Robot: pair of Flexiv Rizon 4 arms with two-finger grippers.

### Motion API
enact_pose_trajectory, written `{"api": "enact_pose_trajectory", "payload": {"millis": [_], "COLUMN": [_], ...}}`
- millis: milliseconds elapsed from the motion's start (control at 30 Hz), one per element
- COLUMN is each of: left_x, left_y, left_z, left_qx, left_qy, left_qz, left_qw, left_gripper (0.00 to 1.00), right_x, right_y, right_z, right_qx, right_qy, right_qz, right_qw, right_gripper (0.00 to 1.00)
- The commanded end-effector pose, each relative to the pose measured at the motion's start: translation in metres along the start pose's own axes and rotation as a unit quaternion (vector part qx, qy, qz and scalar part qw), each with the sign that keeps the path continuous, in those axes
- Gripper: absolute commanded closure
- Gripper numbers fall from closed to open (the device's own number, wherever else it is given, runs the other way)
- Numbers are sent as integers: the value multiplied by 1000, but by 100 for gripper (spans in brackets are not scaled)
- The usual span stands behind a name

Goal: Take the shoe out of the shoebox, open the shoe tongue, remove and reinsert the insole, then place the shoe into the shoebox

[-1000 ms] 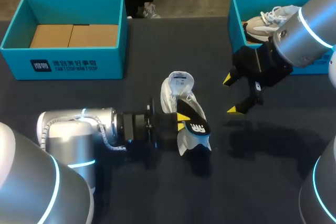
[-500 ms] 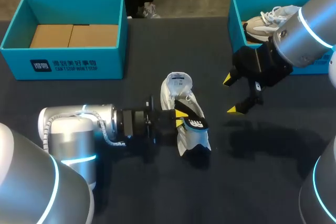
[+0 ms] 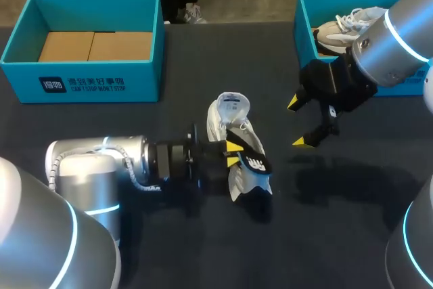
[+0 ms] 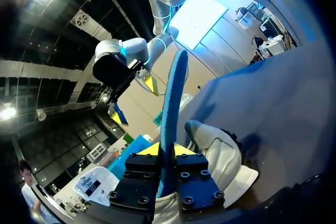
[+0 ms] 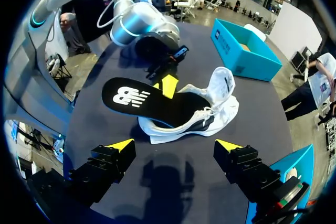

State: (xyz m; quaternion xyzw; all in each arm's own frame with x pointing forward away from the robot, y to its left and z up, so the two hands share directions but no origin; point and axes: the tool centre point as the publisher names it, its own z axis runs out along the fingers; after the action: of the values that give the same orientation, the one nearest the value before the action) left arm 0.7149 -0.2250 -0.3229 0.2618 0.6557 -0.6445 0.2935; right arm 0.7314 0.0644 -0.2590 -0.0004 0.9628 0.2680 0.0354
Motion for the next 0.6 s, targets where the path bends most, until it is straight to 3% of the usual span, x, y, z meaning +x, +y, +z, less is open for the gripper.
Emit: {"api": "enact_pose_trajectory", "payload": {"millis": [33,67,600], "left_x": [5,6,7], "left_y": [-4,-3,22], "left_z": [-1,0,-2], "left_qx": [-1,0,-21], "left_qy": [3,4,16], "left_qz": [-1,-3,3], "left_qw": [1000,1000,1000], "left_gripper": [94,100,100], "right_x": [-1,-1,-1], "right_y": [0,0,0], "right_z": [1,1,1], "right_qx": [0,0,0], "right_qy": [0,0,0], "right_qz": [0,0,0], "right_qw": [1000,1000,1000], "right_gripper": [0,0,0]}}
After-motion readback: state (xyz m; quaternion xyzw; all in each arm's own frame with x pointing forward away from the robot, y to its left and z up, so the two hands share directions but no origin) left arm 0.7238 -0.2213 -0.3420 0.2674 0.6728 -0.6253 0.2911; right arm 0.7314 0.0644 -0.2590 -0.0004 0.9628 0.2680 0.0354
